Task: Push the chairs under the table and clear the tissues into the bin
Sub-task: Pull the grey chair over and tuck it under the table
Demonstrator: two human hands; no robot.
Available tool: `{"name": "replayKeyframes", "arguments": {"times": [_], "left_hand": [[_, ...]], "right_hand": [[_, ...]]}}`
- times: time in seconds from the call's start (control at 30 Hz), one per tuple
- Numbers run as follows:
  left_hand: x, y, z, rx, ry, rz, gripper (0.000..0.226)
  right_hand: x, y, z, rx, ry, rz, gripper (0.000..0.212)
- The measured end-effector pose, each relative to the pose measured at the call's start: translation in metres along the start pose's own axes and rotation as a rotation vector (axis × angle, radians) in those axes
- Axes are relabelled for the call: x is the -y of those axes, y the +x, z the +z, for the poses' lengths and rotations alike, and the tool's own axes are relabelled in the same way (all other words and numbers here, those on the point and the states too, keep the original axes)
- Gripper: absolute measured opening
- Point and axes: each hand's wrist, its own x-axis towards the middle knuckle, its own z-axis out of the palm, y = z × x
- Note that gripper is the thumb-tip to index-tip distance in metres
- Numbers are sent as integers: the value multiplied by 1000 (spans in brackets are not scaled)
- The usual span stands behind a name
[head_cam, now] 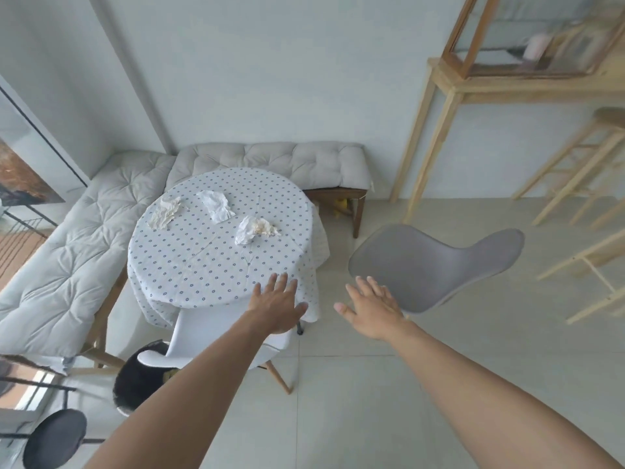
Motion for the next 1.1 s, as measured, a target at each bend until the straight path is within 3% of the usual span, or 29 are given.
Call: {"name": "replayKeyframes", "arguments": {"times": [0.43,0.83,1.1], "left_hand": [[-214,134,-37,-1,6,73,74],[-342,302,-49,78,-34,25,77],[-418,360,-38,117,-116,-87,80]], "right_hand": [[-243,9,-88,-109,-54,112,80],[-401,116,-129,-32,-87,44,77],[-499,175,-139,113,-136,-88,74]]}}
